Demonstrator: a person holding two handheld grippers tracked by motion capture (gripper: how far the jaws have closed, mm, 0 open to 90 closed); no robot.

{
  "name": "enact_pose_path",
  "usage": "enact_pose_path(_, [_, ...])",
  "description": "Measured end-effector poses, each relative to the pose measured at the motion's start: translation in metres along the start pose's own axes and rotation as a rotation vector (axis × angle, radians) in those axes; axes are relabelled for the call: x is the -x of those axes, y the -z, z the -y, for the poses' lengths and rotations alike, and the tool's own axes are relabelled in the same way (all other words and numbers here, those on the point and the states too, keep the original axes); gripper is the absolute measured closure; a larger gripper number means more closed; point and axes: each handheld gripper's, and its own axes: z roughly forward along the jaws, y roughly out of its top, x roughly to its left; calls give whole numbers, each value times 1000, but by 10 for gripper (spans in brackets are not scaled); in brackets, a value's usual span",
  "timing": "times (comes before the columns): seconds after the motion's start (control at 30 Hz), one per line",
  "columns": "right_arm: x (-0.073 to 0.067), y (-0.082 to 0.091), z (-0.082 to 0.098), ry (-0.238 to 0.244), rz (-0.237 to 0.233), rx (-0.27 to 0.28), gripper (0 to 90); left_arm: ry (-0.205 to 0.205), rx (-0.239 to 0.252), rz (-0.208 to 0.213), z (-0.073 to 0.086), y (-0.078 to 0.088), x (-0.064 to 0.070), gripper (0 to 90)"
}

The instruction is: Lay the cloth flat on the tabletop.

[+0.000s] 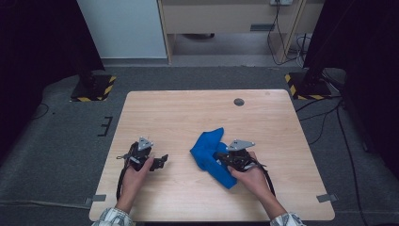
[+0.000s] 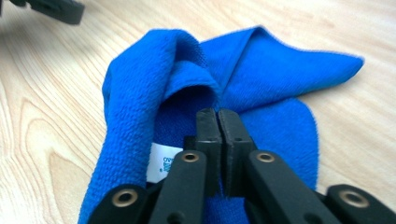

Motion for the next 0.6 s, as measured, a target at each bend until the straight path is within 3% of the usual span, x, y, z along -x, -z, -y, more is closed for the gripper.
enact_pose_path(0.43, [1,42,-21,-7,-15,137,899,3,11,4,-1,3,0,102])
enact_pose_path(0.6, [2,54,-24,1,2,157,899,6,20,4,-2,4,-1,102])
